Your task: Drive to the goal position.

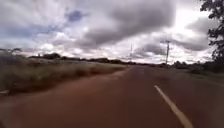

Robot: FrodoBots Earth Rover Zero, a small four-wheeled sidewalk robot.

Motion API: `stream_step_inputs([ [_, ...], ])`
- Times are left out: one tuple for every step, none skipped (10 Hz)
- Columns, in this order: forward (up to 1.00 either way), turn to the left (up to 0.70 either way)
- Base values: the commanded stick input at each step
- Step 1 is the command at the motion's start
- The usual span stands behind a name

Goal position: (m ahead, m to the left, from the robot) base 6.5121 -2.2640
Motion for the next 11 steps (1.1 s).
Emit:
stream_step_inputs([
  [1.0, 0.04],
  [1.0, 0.04],
  [1.0, 0.04],
  [1.0, 0.04],
  [1.0, -0.36],
  [1.0, -0.36],
  [1.0, -0.36],
  [1.0, -0.36],
  [1.0, -0.36],
  [1.0, -0.36],
  [1.0, -0.36],
])
